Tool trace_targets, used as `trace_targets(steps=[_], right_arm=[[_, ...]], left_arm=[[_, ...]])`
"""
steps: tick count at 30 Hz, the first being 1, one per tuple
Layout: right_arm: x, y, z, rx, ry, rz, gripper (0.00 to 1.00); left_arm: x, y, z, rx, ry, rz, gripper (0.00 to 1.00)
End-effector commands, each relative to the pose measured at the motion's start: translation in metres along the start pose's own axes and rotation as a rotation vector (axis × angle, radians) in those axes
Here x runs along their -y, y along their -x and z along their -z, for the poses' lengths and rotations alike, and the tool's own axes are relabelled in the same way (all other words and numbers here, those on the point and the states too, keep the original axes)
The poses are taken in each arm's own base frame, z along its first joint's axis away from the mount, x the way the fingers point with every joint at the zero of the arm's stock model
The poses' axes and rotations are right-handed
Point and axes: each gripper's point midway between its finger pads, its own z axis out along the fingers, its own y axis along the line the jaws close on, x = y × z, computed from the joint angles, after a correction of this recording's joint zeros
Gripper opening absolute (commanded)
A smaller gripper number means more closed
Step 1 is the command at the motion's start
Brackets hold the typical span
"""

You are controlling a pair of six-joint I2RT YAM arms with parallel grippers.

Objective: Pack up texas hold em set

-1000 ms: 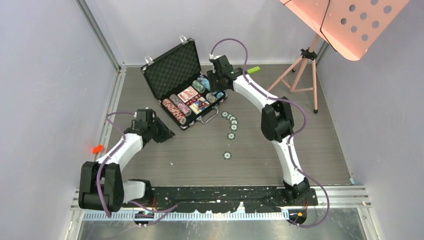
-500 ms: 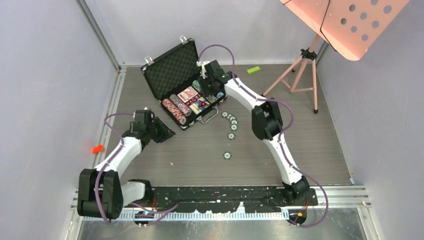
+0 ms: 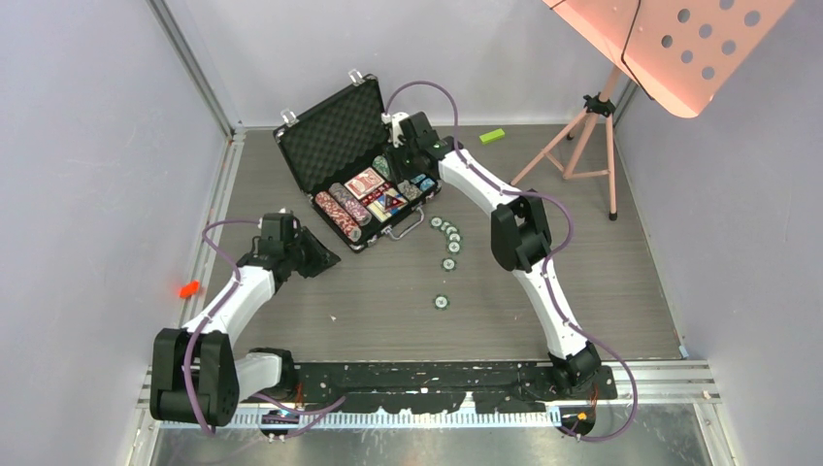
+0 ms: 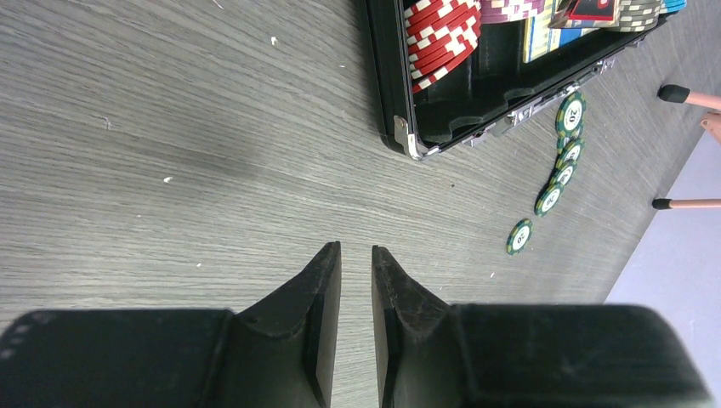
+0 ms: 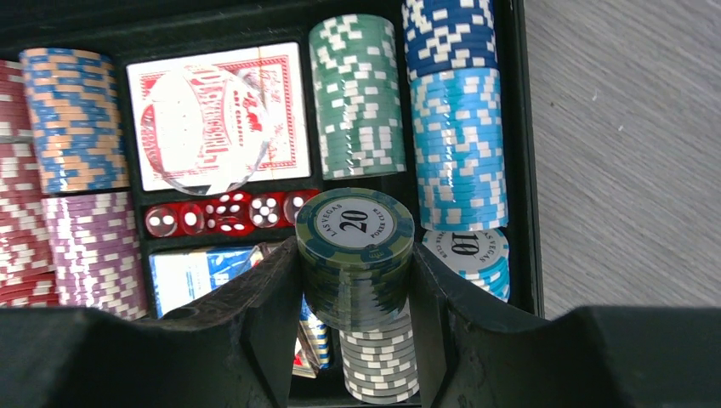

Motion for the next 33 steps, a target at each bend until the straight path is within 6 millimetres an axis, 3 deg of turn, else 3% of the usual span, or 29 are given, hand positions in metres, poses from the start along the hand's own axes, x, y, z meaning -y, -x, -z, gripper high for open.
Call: trace_targets(steps=[1, 10, 22, 33], right_arm=[[-0.016, 0.079, 0.04, 0.205, 0.063, 0.062, 0.18], [-0.015, 0.065, 0.013, 0.188, 0.079, 0.118, 0.18], [-0.011, 0.043, -0.007, 0.132, 0.073, 0.172, 0.17], [-0.009, 0.023, 0.007, 0.072, 0.046, 0.207, 0.17]], left_arm=[[0.008, 0.004, 0.005, 0.017, -0.043, -0.022, 0.22], [0.007, 0.003, 0.005, 0.011, -0.042, -0.035, 0.22], [0.007, 0.003, 0.004, 0.006, -0.04, -0.044, 0.22], [0.007, 0.004, 0.005, 0.015, -0.037, -0.049, 0.22]])
